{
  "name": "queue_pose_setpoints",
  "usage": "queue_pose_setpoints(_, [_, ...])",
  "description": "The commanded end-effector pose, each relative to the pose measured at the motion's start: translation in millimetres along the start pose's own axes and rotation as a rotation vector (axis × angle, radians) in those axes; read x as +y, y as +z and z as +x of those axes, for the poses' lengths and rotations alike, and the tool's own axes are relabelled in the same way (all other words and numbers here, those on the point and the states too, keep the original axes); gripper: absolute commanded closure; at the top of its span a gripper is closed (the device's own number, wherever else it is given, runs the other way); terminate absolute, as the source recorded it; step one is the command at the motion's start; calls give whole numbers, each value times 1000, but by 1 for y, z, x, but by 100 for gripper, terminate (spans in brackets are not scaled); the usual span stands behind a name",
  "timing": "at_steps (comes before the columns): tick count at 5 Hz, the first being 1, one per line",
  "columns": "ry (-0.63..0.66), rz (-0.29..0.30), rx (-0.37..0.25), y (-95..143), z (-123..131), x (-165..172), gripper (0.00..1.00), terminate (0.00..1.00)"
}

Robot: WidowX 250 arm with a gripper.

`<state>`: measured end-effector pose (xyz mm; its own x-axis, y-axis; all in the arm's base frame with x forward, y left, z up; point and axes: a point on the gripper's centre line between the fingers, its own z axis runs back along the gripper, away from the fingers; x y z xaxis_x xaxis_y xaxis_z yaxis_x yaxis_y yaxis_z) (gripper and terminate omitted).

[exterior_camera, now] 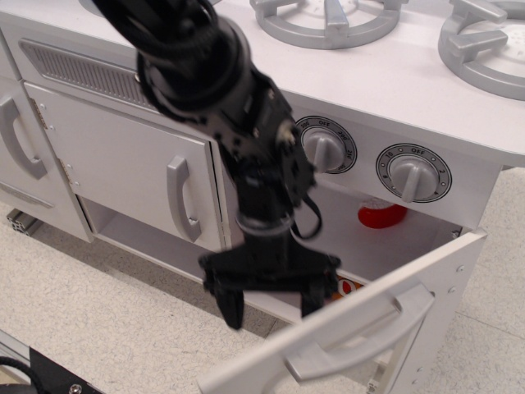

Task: Open oven

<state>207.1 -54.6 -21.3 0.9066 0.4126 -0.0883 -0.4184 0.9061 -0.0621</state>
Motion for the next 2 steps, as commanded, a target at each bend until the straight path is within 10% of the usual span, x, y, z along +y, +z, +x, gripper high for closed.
queue_pose_setpoints(1, [-16,-35,43,11,-22,-26,0,0])
queue_pose_setpoints(2, [-37,-35,42,10,-36,-32,0,100])
